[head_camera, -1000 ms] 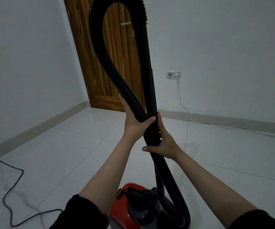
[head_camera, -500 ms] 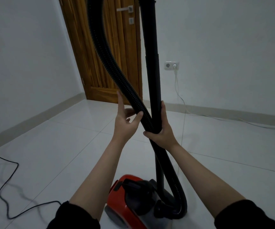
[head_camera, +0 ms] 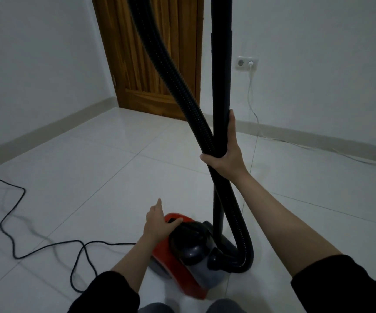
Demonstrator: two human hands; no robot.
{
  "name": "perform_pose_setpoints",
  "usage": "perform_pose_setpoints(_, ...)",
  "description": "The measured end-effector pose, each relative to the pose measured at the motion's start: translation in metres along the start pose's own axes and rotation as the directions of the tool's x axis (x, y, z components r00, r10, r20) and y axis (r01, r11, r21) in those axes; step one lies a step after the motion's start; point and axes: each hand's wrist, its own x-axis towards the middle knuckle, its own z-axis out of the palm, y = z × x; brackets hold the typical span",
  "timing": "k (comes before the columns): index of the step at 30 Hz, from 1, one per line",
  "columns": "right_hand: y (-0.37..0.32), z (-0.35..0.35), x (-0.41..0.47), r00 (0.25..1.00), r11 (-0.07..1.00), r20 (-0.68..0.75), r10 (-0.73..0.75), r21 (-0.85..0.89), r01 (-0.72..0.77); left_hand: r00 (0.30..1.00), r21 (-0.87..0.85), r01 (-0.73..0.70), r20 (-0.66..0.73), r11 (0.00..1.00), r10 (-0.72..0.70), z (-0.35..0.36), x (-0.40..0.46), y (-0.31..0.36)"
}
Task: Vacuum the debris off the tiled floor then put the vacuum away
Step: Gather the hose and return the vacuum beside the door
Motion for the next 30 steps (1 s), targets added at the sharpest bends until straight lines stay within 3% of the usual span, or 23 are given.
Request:
perform_pose_setpoints(6,0.003,0.005,0.004,1.0,1.0,0.002,-0.013,0.007,0.013,0.956,0.291,0.104,0.236,0.951,-0.176,0.018,0.027,-0.054)
perform_pose_setpoints(11,0.007,0.008,0.009,0.999,0.999,0.014,-0.039,-0.003,0.039,0.927,0.351,0.065,0.325,0.934,-0.187,0.039,0.054,-0.094)
perform_pose_setpoints(17,0.008,0.011,0.012,0.995,0.995,0.023,-0.096,0.002,0.096,0.915,0.343,0.088,0.345,0.935,-0.212,0.035,0.048,-0.087)
perform_pose_setpoints(30,0.004,0.011,0.011,0.995,0.995,0.011,-0.102,0.019,0.102,0.959,0.439,0.049,0.232,0.897,-0.166,0.023,0.019,-0.058)
